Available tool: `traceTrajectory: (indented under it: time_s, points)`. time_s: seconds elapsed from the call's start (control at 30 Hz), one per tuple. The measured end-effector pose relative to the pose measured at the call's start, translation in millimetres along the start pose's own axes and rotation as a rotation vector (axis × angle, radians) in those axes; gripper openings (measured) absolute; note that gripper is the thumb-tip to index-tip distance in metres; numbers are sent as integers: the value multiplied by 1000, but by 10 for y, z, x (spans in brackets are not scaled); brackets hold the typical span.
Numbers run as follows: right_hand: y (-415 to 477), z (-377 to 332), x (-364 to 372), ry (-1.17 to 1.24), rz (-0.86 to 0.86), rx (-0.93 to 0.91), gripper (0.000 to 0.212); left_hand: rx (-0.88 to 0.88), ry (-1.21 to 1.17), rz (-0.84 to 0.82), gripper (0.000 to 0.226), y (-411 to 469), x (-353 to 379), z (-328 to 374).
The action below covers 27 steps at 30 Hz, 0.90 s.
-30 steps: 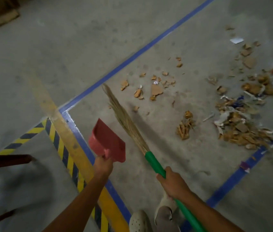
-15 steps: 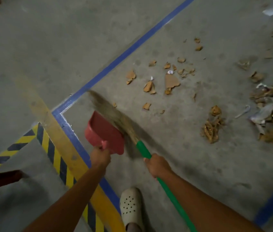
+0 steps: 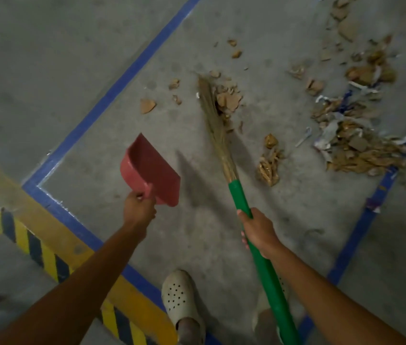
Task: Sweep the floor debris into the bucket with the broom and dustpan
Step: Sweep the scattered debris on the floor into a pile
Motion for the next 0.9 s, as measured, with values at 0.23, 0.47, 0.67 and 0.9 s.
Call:
traceTrajectory:
  time_s: [0.23, 0.47, 0.67, 0.9]
  points:
    - [-315, -419, 225, -173, -128, -230, 27, 24, -66, 56, 34, -99, 299, 118]
    - [329, -1049, 721, -454, -292, -150, 45, 5, -56, 173, 30, 211, 146, 149]
    - [873, -1024, 580, -322, -214, -79, 41, 59, -13, 85, 39, 443, 147, 182]
    - [1107, -604, 43, 205, -45, 137, 33, 55, -20, -70, 38, 374, 642, 314]
Point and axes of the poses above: each hand's wrist, its own y-axis towards the middle knuckle, its own x-axis out of the palm, z = x × y, the point moved 1 cm from there along y, towards the middle knuckle, and after that the axes turned 11 degrees about -y, right-handed, at the moved point
